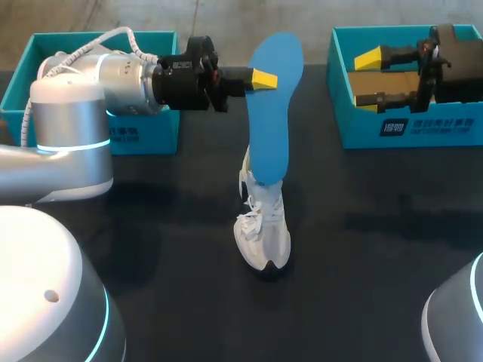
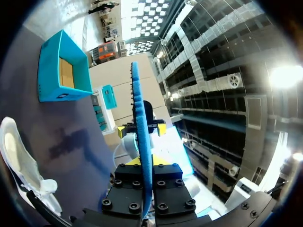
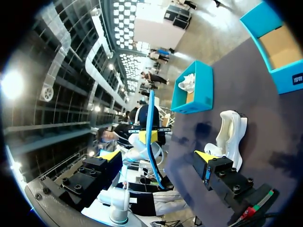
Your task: Take the shoe out of the shoebox, open the shoe tongue, remove and reinsert the insole, then place the shoe into the shoebox
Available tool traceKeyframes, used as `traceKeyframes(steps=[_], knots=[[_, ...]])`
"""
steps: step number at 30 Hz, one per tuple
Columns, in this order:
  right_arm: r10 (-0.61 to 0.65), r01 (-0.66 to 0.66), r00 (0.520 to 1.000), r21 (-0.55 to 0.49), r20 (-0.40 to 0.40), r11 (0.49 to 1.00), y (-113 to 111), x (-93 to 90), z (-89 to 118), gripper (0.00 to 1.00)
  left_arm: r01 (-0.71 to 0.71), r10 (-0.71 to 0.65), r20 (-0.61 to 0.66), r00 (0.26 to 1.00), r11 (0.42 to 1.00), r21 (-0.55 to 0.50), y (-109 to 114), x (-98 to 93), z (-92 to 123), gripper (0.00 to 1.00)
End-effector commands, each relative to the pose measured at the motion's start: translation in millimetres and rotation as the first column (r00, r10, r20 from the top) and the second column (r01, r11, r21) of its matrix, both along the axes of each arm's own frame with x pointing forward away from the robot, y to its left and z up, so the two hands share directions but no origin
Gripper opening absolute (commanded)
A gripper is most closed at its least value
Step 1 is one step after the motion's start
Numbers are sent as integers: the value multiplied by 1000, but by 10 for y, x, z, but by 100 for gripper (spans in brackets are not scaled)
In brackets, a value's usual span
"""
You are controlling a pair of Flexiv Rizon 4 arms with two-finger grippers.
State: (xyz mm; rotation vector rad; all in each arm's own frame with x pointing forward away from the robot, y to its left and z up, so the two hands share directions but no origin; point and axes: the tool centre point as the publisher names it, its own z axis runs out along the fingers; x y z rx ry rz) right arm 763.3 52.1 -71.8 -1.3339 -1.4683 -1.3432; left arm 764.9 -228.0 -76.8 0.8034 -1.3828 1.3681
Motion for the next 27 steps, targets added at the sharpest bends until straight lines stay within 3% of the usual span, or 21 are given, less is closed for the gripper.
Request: traceKeyframes(steps=[1,8,12,19,27], knots=[[0,0,1000,-1,0,1000,14,10,-6,100,21,-21,115,993,1000,-2,14,-19,-8,0],[0,0,1000,-1,0,1000,14,10,-6,100,25,-17,394,919,1000,-16,31,-3,-63,0],[0,0,1000,-1,0,1000,14,10,-6,100,-4,29,491,871,999,-53,21,20,-117,0],[0,0,1000,-1,0,1000,14,10,-6,100,-64,130,672,729,990,-122,-23,90,-189,0],[0,0,1000,-1,0,1000,14,10,-6,100,-64,177,863,473,984,-167,-53,144,-231,0]])
